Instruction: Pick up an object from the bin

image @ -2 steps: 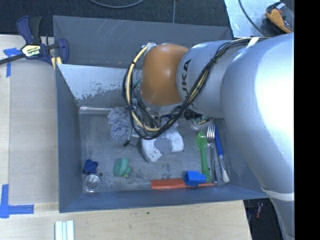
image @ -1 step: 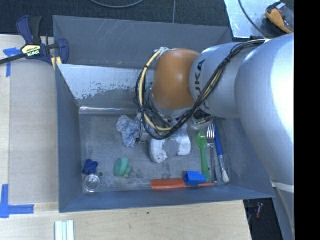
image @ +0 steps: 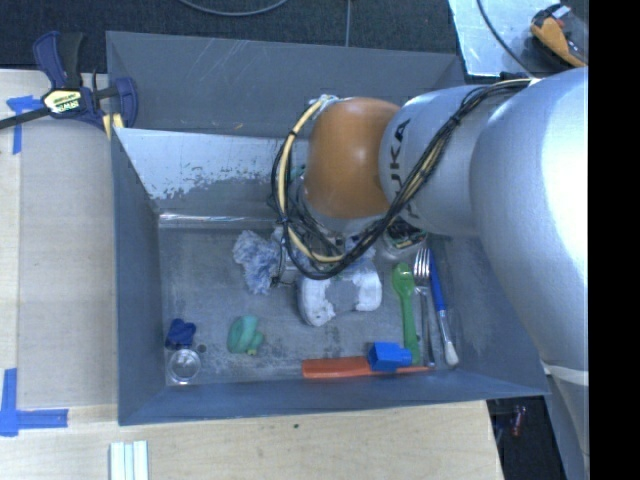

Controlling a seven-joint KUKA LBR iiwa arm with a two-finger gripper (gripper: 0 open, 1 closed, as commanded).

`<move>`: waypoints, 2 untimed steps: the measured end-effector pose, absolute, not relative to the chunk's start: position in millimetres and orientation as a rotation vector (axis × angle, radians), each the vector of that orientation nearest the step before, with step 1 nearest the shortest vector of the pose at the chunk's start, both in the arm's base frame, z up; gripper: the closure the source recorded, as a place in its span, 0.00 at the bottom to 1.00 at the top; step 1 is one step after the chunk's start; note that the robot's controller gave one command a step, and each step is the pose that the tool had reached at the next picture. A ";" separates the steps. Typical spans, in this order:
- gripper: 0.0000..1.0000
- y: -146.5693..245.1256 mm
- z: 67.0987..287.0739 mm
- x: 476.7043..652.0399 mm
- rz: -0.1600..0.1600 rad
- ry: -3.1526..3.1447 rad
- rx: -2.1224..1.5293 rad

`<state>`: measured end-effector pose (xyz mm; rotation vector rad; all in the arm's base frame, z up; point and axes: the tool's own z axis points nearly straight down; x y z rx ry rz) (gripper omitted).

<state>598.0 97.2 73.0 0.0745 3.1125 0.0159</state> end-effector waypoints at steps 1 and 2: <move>1.00 88.7 157.8 568.1 0.014 3.118 0.116; 1.00 79.1 227.8 575.1 0.015 3.112 0.100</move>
Offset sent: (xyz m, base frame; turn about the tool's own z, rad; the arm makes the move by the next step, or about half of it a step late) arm -0.0249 -0.0174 0.1523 0.0160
